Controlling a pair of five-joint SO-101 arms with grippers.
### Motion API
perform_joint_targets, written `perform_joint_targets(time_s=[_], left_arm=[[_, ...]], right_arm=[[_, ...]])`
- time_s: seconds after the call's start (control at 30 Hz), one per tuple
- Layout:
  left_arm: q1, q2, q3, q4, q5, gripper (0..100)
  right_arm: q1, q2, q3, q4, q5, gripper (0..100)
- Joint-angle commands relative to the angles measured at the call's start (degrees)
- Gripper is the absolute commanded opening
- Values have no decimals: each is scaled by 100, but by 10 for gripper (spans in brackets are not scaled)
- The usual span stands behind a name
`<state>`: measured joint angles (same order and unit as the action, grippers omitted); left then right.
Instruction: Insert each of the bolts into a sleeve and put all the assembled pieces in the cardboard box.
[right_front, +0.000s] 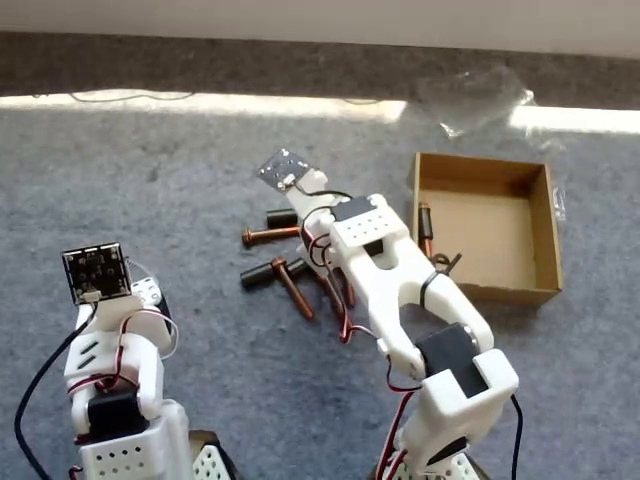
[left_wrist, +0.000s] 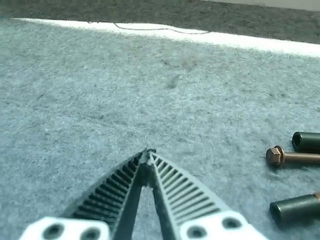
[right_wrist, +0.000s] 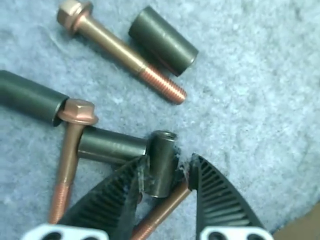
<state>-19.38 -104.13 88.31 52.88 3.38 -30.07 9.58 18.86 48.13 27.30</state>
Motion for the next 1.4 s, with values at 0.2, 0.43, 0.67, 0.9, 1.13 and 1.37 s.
perform_joint_targets(time_s=[0.2, 0.43, 0.67, 0.9, 1.13, 1.37], left_arm=[[-57, -31, 75, -396, -44, 4], [-57, -31, 75, -404, -44, 4], [-57, -31, 75, -404, -44, 4], [-57, -31, 84, -413, -44, 4], [-40, -31, 84, -404, -44, 4], [-31, -31, 84, -404, -44, 4]], right_arm=[[-119, 154, -31, -57, 53, 119], [-198, 119, -4, -48, 18, 119], [-541, 127, 4, -40, 9, 119], [-523, 154, 4, 119, 9, 81], [-268, 163, 4, 145, 44, 77], [-127, 154, 4, 145, 53, 77]])
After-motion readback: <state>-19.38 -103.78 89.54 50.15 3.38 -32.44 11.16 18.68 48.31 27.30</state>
